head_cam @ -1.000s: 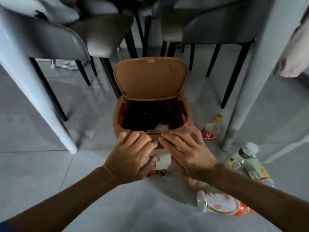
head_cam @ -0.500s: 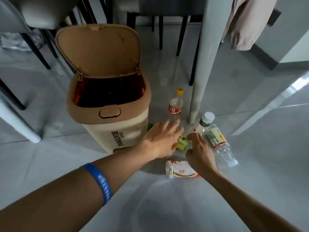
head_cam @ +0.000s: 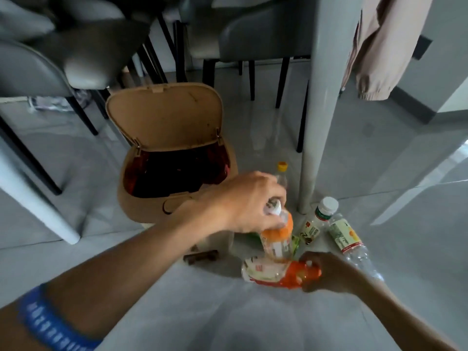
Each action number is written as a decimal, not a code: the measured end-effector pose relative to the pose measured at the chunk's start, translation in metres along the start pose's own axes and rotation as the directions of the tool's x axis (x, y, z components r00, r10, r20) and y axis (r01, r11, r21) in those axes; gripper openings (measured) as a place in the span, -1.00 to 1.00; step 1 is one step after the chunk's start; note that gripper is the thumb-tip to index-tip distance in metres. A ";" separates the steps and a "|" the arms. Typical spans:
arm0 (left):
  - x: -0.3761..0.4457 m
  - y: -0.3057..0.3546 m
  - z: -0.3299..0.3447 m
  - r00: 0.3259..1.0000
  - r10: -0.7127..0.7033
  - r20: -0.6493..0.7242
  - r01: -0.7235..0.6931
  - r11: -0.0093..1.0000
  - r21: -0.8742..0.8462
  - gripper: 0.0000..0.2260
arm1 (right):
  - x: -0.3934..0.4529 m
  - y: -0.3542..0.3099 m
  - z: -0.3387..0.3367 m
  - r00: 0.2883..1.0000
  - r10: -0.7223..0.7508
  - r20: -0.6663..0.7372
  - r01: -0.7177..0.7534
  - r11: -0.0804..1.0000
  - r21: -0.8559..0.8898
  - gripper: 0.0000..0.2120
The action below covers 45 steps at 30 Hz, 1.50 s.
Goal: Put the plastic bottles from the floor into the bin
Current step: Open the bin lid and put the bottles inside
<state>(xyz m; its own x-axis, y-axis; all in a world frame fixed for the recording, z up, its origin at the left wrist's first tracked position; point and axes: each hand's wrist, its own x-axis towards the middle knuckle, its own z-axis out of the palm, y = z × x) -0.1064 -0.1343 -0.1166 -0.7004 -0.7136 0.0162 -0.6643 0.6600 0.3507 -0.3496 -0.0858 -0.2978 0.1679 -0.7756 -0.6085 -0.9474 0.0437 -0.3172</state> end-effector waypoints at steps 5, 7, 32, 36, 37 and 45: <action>-0.024 0.001 -0.136 0.950 -0.003 -0.311 -0.032 0.994 -0.106 -0.80 | -0.049 -0.066 -0.134 0.901 -0.189 -0.390 0.225 0.973 0.048 -0.69; -0.038 -0.010 -0.168 0.893 -0.038 -0.449 0.000 0.996 -0.084 -0.80 | -0.078 -0.098 -0.174 0.789 -0.224 -0.572 0.315 0.947 0.062 -0.82; -0.072 -0.166 -0.037 0.814 -0.520 -0.257 0.560 0.821 0.110 -0.80 | 0.042 -0.248 -0.133 0.641 -0.462 -0.613 0.424 0.879 -0.220 -0.76; -0.037 -0.119 -0.038 0.864 -0.330 -0.380 0.370 0.929 0.035 -0.78 | 0.029 -0.196 -0.136 0.498 -0.438 -0.749 0.470 0.862 -0.192 -0.78; -0.024 -0.101 -0.034 0.880 -0.251 -0.404 0.281 0.960 0.015 -0.80 | 0.026 -0.176 -0.134 0.490 -0.388 -0.780 0.436 0.884 -0.166 -0.78; 0.066 -0.012 0.099 0.974 -0.218 0.052 0.220 0.975 -0.024 -0.84 | 0.023 -0.035 -0.095 0.656 -0.006 -0.754 -0.079 0.994 -0.077 -0.54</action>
<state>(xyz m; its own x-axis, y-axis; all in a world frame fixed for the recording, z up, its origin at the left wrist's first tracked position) -0.1706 -0.1664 -0.2123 -0.5512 -0.8271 -0.1099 -0.7955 0.4812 0.3682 -0.3383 -0.1652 -0.2320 -0.0896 -0.9844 0.1514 -0.9757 0.0562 -0.2116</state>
